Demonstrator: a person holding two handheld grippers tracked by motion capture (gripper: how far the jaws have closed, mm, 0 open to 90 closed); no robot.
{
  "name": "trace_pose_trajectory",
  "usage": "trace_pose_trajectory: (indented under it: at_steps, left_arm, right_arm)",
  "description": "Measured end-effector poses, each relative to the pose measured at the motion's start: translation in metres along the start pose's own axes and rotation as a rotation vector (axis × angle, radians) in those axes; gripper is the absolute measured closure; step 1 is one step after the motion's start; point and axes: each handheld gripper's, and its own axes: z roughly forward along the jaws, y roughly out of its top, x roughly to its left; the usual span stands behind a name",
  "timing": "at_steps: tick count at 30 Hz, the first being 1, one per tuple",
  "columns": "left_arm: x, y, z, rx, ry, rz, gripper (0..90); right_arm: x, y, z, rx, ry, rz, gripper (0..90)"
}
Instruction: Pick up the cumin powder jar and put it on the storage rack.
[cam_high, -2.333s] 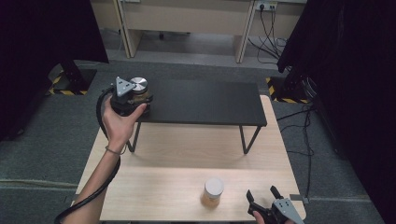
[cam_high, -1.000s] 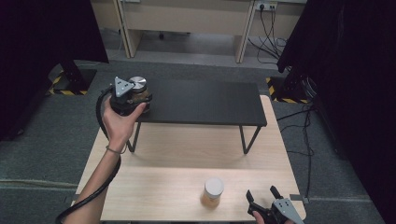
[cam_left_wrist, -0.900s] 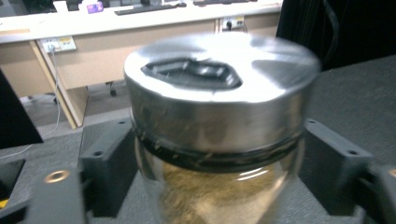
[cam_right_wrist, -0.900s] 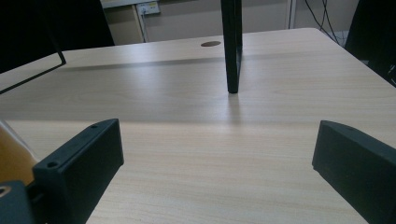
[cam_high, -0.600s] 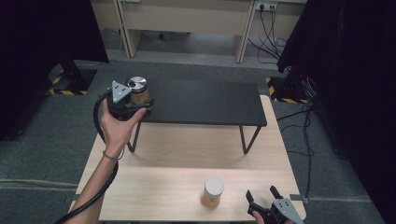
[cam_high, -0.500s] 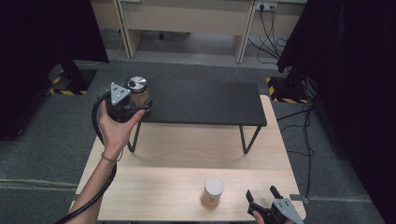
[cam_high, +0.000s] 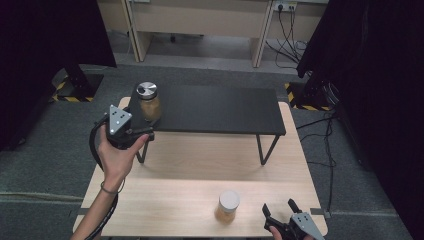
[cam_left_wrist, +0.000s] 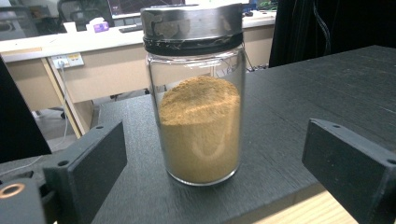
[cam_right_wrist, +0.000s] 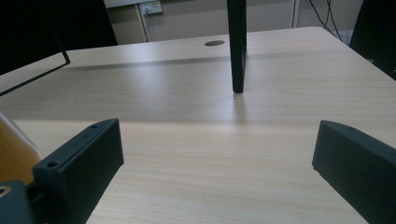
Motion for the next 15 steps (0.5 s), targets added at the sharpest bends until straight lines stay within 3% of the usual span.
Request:
trace_pose_trajectory:
  at_steps: [2, 15]
  left_arm:
    - [-0.002, -0.002, -0.005, 0.001, -0.003, 0.017, 6.1]
    - [-0.007, -0.019, -0.027, -0.006, -0.012, 0.026, 6.2]
  right_arm:
    - [0.000, 0.000, 0.000, -0.001, 0.001, 0.001, 2.1]
    - [0.000, 0.000, -0.001, 0.000, 0.000, 0.006, 2.1]
